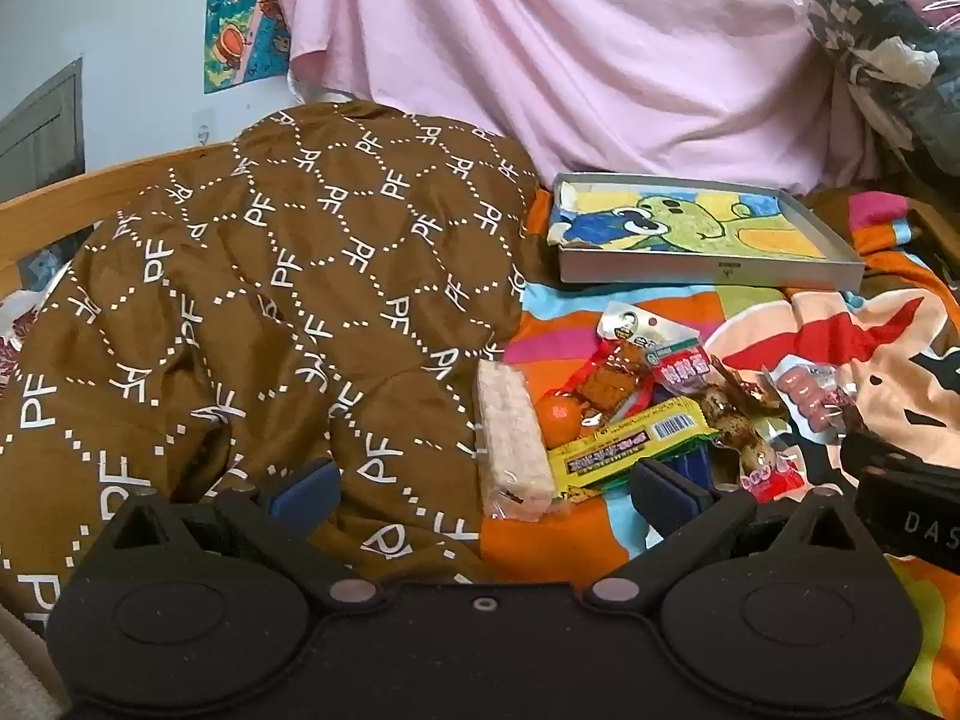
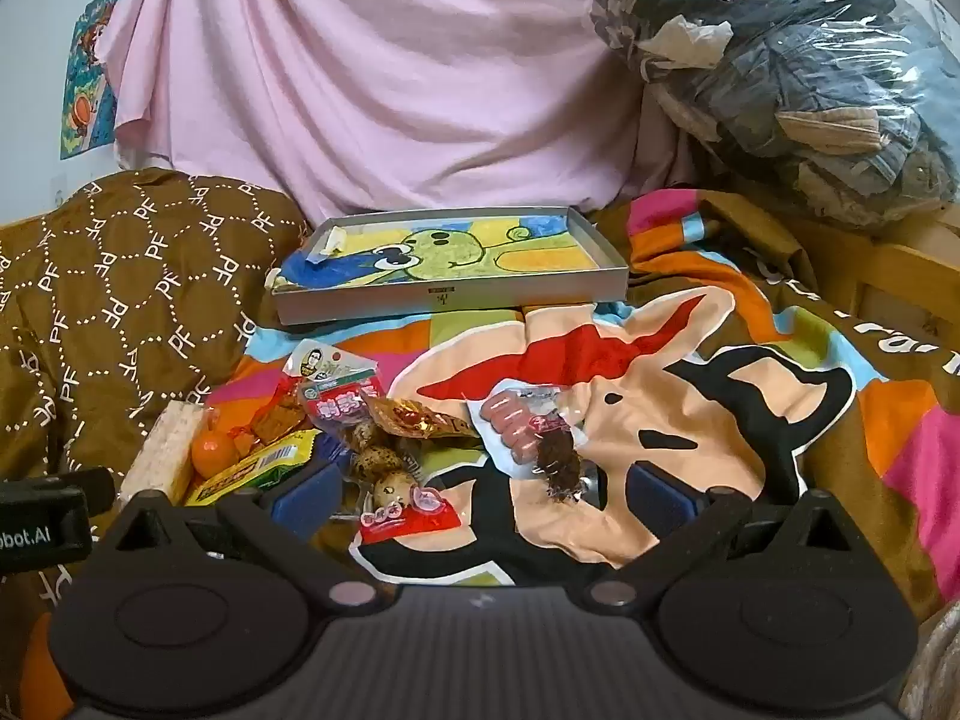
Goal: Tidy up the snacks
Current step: 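Reach the left tool toward the wrapped rice cake bar and open it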
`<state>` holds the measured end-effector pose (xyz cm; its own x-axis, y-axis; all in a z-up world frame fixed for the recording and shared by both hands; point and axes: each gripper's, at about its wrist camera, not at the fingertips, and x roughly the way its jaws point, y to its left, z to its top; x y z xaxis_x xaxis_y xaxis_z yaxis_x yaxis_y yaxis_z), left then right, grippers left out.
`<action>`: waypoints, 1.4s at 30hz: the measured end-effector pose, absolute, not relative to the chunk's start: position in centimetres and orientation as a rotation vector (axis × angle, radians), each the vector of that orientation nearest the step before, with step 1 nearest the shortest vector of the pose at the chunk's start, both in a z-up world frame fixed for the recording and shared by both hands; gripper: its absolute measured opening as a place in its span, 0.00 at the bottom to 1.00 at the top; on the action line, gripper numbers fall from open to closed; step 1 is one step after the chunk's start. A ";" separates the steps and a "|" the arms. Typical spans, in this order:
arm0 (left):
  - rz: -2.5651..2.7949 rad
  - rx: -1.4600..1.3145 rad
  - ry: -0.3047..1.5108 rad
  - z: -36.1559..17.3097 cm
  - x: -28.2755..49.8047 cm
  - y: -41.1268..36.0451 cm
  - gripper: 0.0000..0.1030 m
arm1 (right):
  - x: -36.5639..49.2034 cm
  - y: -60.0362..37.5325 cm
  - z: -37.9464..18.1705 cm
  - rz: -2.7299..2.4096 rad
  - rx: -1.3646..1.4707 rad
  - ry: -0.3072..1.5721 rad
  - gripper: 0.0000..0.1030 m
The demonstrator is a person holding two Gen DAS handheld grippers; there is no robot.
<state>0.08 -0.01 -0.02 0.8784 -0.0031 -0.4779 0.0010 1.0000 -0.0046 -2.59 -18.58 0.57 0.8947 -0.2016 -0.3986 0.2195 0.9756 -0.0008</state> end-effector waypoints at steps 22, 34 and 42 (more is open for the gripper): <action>-0.091 0.014 0.678 -0.5 3.0 -0.3 0.99 | 0.4 -20.1 1.2 -0.051 0.087 0.560 1.00; -0.178 0.181 0.754 0.1 7.1 -0.2 0.99 | 2.7 -20.7 0.6 -0.012 0.054 0.566 1.00; -0.209 0.167 0.783 0.0 10.8 1.6 0.99 | 3.0 -17.8 -0.1 0.066 -0.126 0.567 1.00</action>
